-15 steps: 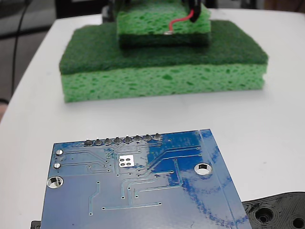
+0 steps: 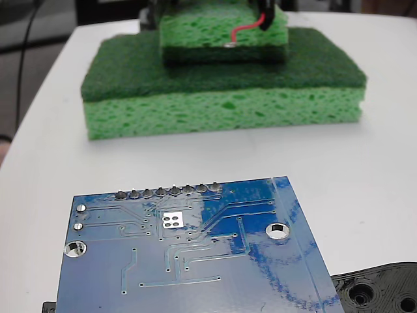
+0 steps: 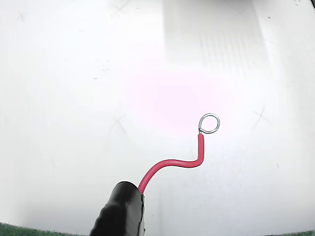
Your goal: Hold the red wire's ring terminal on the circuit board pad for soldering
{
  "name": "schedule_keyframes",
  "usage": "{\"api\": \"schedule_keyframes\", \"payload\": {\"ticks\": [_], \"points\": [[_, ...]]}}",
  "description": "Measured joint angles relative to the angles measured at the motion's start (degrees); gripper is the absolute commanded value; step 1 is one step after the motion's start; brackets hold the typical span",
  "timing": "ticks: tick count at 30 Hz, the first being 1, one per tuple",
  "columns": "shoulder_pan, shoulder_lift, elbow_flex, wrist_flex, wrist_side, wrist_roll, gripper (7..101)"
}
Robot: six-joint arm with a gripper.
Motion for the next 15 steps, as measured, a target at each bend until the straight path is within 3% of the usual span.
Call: {"api": "schedule_keyframes", "payload": {"ticks": [15], "points": [[0.8, 0.0, 0.0, 0.0, -0.1, 0.2, 100.3]]}}
